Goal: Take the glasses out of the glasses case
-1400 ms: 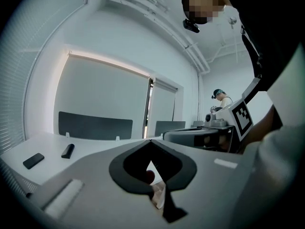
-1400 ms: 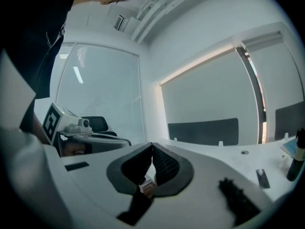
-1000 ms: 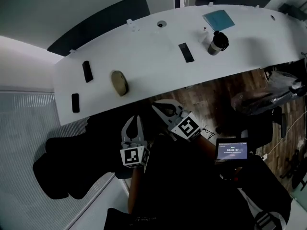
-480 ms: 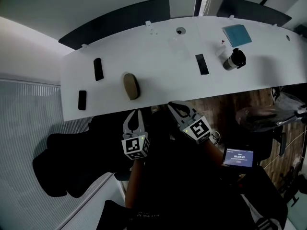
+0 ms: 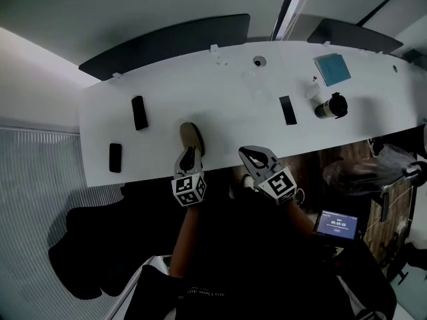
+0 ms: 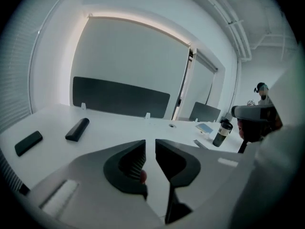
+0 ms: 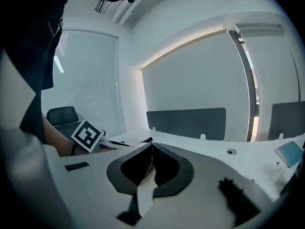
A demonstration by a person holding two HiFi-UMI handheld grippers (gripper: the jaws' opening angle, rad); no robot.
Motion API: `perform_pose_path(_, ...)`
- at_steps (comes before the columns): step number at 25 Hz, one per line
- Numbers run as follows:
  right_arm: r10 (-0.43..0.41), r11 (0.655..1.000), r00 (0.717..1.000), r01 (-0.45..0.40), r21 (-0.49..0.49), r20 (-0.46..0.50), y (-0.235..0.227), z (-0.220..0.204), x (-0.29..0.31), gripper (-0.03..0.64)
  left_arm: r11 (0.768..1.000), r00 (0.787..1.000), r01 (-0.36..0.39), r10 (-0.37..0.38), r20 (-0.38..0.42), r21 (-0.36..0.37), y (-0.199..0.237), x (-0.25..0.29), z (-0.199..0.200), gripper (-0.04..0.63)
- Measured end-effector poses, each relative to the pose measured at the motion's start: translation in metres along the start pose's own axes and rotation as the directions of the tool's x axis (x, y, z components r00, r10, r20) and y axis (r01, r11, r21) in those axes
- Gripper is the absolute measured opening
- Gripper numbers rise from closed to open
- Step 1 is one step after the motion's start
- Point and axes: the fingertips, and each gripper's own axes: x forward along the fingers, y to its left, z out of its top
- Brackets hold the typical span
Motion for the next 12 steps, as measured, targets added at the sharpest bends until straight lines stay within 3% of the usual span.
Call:
perform_pose_path(3, -0.004, 1.000, 1.000, 0.004, 0.005, -0.024, 0.001, 0.008, 0.028, 0.008, 0.997, 0.995, 0.043, -0.048, -0.082, -0.061, 0.021, 0.021, -0.015, 0.175)
perform_pose_path(7, -0.010, 1.000, 0.997, 0.009, -0.017, -0.075, 0.003, 0.012, 0.068, 0.008, 0.996, 0.979, -0.001, -0.017, -0.205, -0.088, 0.056, 0.044, -0.042, 0.388)
perform_pose_path(9, -0.001, 1.000, 0.997, -0.001, -0.022, -0.082, 0.010, 0.014, 0.088, 0.008, 0.999, 0.959, -0.006, -0.006, -0.284, -0.043, 0.063, 0.053, -0.062, 0.485)
perform_pose_path(12, 0.006, 1.000, 0.993, -0.009, -0.025, -0.119, 0.023, 0.009, 0.114, 0.008, 0.998, 0.932, 0.030, -0.008, -0.362, 0.055, 0.062, 0.063, -0.088, 0.547)
